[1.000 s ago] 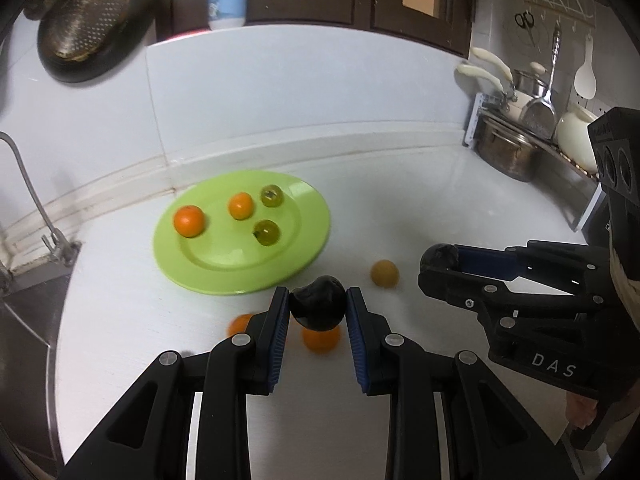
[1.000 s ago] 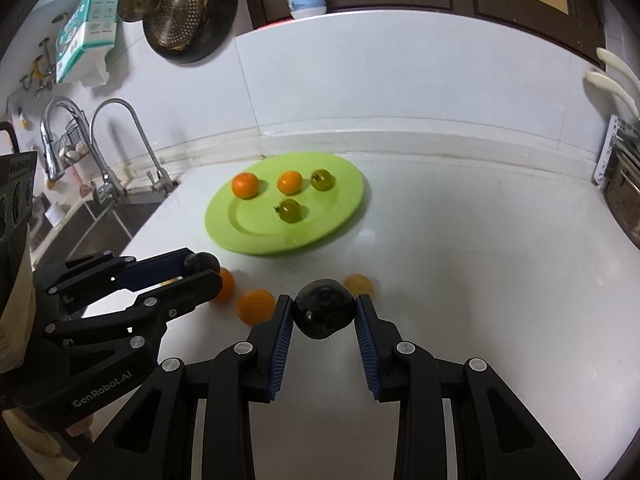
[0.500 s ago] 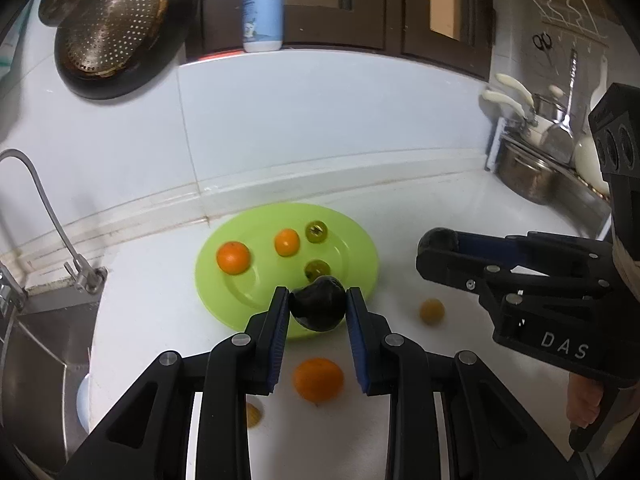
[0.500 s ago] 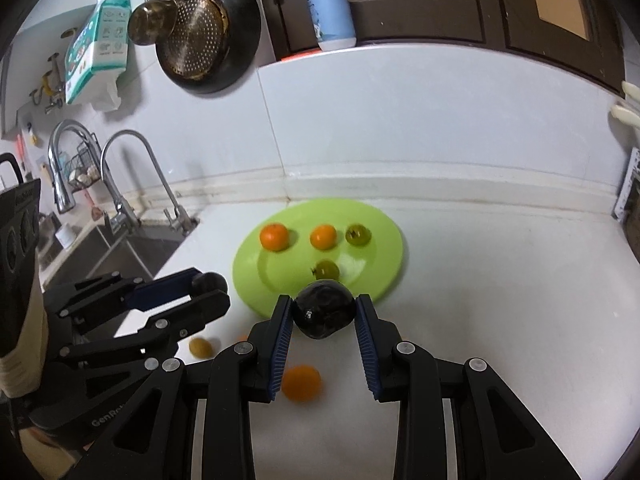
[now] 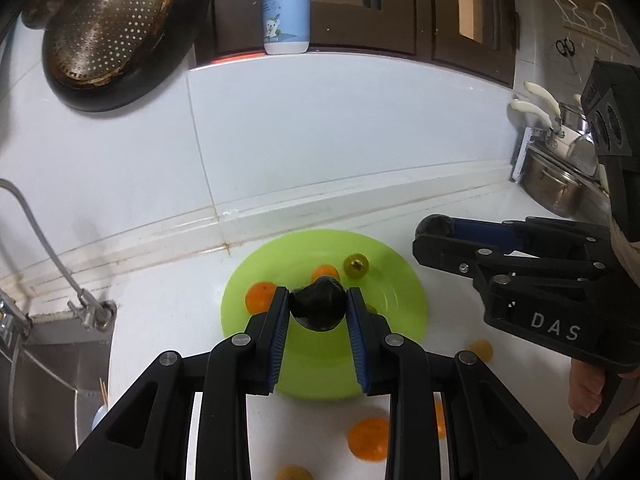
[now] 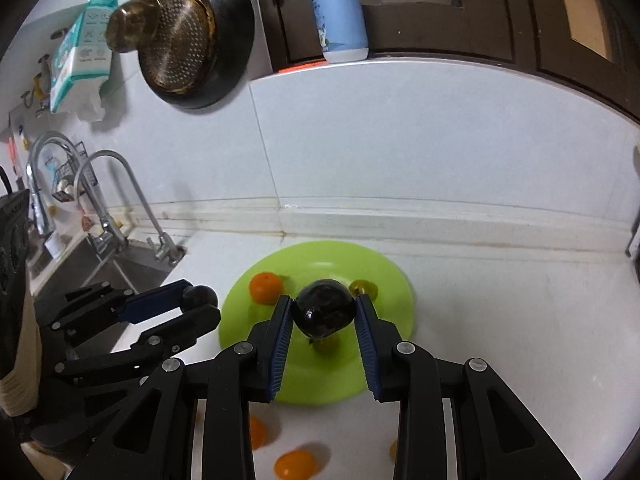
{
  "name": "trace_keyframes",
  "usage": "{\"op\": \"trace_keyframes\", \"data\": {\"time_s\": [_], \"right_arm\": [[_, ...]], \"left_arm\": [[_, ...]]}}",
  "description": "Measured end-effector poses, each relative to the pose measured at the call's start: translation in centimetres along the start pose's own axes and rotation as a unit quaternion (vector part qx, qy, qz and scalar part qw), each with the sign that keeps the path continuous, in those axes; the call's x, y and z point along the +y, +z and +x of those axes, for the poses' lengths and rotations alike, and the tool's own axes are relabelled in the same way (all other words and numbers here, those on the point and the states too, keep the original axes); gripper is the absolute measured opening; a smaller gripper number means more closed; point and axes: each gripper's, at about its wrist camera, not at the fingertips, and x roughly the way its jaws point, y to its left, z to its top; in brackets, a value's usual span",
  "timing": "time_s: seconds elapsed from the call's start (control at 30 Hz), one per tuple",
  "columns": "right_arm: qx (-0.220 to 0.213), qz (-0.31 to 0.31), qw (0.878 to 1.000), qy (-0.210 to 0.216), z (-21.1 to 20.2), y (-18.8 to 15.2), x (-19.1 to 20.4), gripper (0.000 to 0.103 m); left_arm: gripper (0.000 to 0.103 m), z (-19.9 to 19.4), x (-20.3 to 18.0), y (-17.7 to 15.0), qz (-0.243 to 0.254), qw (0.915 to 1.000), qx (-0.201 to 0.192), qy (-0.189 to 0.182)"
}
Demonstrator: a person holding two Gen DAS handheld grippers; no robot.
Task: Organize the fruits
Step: 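Lift both dark plums and carry them toward the green plate, then open the left gripper over the plate while the right releases its plum there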
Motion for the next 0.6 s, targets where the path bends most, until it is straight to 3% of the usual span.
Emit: {"op": "trace_keyframes", "data": {"time_s": [0.3, 0.6], "right_arm": [[0.031, 0.003, 0.999, 0.007, 4.8, 2.4, -1.0, 0.033], [0.078, 0.016, 0.997, 0.013, 10.2, 2.9, -2.1, 0.033]], "left_arm": [[0.029, 3.7, 1.4, 1.8, 0.015, 0.9998, 0.007, -0.004], [0.029, 9.1, 3.2, 2.4, 0.009, 0.9987, 0.048, -0.010]]}}
